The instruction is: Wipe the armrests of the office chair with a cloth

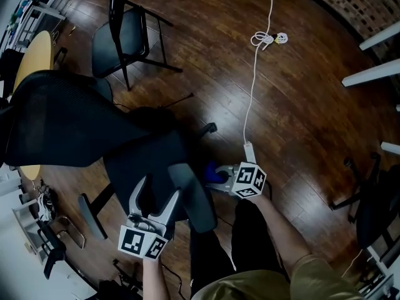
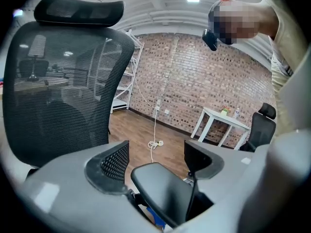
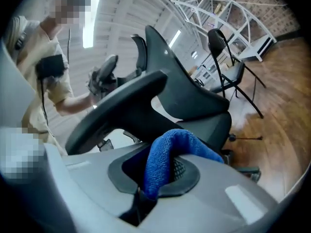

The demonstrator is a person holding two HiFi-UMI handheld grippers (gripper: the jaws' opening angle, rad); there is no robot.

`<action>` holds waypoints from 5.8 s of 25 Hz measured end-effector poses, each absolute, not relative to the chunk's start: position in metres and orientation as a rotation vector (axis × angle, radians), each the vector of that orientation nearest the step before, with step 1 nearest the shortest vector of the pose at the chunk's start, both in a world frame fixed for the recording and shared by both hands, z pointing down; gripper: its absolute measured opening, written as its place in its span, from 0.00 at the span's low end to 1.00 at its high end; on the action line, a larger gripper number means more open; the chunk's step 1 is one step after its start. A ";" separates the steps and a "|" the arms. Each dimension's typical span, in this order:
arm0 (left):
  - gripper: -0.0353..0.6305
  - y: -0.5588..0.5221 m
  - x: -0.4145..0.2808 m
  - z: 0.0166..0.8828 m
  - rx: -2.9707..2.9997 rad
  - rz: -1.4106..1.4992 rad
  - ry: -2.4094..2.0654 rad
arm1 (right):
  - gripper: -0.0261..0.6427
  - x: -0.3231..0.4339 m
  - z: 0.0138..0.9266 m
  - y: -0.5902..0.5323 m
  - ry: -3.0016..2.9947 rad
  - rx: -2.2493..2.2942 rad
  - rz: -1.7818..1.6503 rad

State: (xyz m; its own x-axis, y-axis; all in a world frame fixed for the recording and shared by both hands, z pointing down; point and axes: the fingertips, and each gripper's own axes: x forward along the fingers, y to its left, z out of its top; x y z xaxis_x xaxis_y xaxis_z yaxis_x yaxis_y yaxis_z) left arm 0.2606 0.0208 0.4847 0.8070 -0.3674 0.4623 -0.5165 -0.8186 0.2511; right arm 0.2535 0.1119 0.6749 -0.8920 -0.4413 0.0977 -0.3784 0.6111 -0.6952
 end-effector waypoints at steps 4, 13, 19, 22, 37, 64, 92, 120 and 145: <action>0.57 0.021 0.258 0.489 2.618 0.579 -0.677 | 0.07 0.252 0.741 0.100 2.794 -0.795 -1.353; 0.57 0.027 0.245 0.496 2.592 0.589 -0.717 | 0.07 0.235 0.849 0.080 2.950 -0.853 -1.650; 0.57 0.029 0.218 0.507 2.547 0.554 -0.752 | 0.06 0.261 0.836 0.077 2.756 -0.991 -1.683; 0.57 0.024 0.213 0.505 2.548 0.519 -0.762 | 0.06 0.299 0.802 0.079 2.632 -1.134 -1.614; 0.48 -0.029 0.194 0.445 2.570 0.241 -0.860 | 0.07 0.374 0.534 0.013 2.628 -1.369 -0.987; 0.47 -0.052 0.173 0.525 2.484 0.327 -0.841 | 0.06 0.252 0.661 0.030 2.390 0.027 -1.679; 0.47 0.003 0.177 0.532 2.519 0.396 -0.788 | 0.06 0.334 0.792 0.010 2.383 -1.378 -1.587; 0.47 0.086 0.100 0.516 2.583 0.290 -0.798 | 0.06 0.199 0.613 0.155 2.760 -0.351 -0.837; 0.47 0.068 0.091 0.514 2.476 0.410 -1.035 | 0.06 0.269 0.760 0.102 2.613 -0.935 -1.444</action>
State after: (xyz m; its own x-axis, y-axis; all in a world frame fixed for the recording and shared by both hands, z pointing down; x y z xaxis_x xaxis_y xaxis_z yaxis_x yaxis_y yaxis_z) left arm 0.0913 0.0683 0.5142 0.6786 -0.6017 0.4213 -0.7269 -0.6325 0.2675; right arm 0.2690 0.1022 0.7599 -0.8213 -0.5050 0.2654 -0.4934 0.3953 -0.7748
